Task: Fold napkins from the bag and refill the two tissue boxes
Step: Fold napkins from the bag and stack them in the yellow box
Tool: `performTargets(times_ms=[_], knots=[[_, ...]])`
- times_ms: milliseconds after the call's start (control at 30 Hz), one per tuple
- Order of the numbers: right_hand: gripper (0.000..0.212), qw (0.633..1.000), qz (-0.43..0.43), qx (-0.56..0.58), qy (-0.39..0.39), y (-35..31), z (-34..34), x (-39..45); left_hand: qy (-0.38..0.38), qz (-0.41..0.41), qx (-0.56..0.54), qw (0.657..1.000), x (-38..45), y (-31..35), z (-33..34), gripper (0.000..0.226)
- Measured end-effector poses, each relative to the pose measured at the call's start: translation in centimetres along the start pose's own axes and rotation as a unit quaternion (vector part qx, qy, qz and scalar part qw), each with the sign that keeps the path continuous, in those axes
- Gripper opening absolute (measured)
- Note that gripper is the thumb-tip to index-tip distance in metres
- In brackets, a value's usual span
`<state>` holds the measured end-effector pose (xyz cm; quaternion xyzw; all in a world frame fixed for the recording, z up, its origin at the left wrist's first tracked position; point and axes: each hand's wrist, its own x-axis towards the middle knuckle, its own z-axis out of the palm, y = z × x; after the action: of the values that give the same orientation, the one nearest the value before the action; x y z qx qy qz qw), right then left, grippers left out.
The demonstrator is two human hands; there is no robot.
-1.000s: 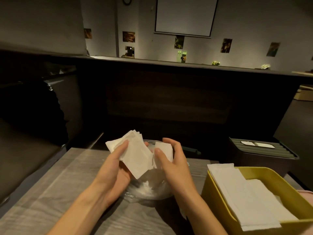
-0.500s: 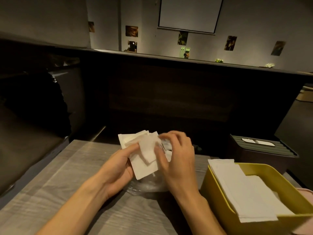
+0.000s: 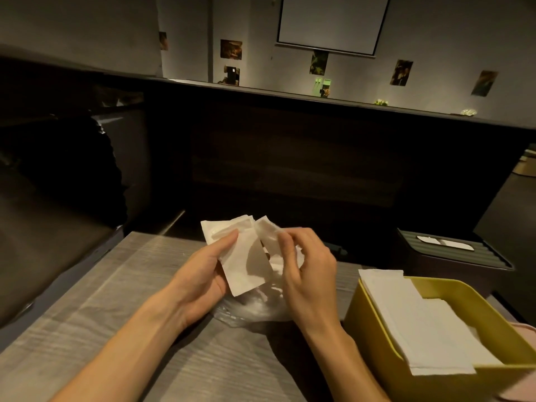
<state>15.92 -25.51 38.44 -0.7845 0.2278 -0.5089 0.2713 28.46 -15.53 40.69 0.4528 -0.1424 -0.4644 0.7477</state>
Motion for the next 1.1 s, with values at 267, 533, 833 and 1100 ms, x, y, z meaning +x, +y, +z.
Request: performTargets(times_ms=[267, 533, 833, 1100], knots=[[0.020, 0.978, 0.092, 0.180, -0.045, -1.3, -0.8, 0.6, -0.029, -0.026, 0.049, 0.998, 0.1, -0.3, -0.6, 0.040], [0.023, 0.998, 0.011, -0.035, -0.054, 0.1, 0.7, 0.7, -0.114, -0.008, 0.177, 0.978, -0.6, -0.4, -0.5, 0.038], [0.012, 0.988, -0.077, -0.078, -0.108, -1.0, 0.0, 1.0, -0.138, 0.034, 0.456, 0.879, -0.8, -0.4, -0.5, 0.025], [0.017, 0.982, -0.082, 0.094, 0.139, -2.4, -1.4, 1.0, -0.137, 0.011, 0.381, 0.914, -0.9, -0.2, -0.4, 0.019]])
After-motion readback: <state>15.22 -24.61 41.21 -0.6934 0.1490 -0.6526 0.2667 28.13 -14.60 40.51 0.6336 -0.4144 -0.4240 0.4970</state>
